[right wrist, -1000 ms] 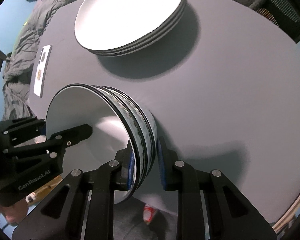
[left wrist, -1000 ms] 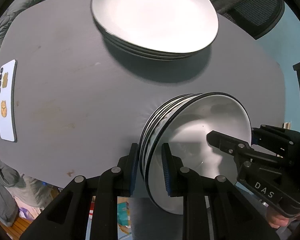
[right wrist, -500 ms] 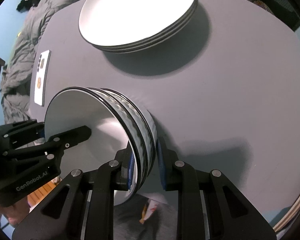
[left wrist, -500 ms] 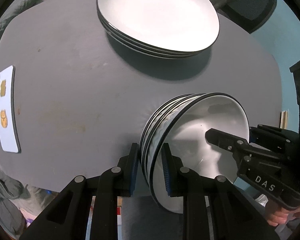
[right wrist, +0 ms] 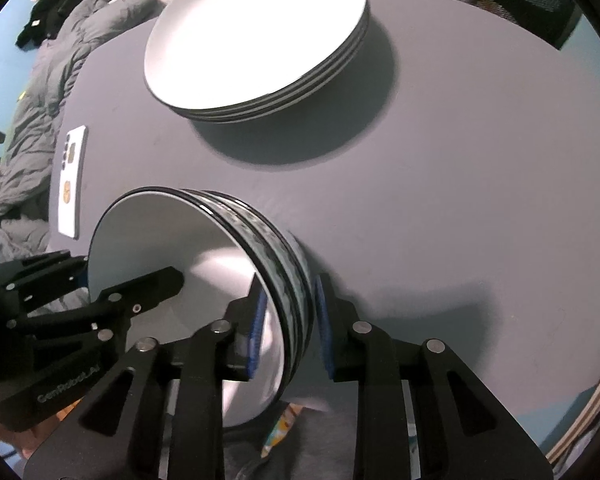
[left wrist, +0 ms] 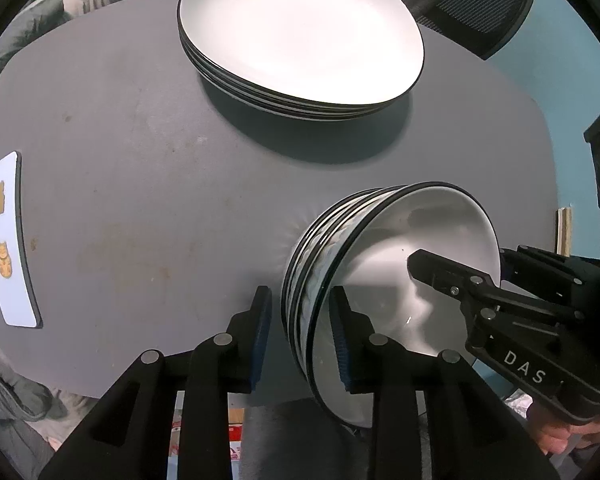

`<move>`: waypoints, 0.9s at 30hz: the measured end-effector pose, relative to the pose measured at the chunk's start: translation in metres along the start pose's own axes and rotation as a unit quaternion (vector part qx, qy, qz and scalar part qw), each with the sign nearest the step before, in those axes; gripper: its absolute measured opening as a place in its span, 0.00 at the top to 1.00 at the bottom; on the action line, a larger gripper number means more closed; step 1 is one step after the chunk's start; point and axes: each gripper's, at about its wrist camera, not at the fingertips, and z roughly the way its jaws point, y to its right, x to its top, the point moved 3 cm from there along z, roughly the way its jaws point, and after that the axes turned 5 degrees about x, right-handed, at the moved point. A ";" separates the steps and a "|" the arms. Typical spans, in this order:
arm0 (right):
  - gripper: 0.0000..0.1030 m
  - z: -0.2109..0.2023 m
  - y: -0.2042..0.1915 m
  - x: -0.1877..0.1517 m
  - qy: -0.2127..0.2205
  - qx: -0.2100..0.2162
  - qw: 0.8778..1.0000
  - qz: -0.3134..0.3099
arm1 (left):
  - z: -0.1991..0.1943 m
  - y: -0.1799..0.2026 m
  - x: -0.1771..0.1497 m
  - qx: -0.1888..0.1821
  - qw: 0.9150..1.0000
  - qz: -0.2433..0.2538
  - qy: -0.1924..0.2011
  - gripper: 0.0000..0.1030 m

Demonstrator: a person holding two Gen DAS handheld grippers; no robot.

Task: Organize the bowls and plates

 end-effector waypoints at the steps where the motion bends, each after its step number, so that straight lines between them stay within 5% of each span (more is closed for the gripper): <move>1: 0.77 -0.001 0.000 -0.001 0.003 0.000 1.000 0.003 | 0.000 -0.002 -0.001 0.000 1.000 -0.001 0.001 0.67; 21: 0.45 -0.002 0.017 -0.006 0.011 -0.008 0.999 0.039 | -0.006 -0.005 -0.011 -0.007 1.000 -0.014 0.017 0.65; 24: 0.56 -0.001 0.015 -0.004 0.004 0.012 0.999 0.031 | -0.006 -0.004 -0.011 -0.008 1.000 -0.019 0.013 0.65; 27: 0.78 0.000 0.009 -0.003 -0.011 0.041 0.999 0.015 | -0.006 -0.002 -0.011 -0.004 1.000 -0.019 0.011 0.65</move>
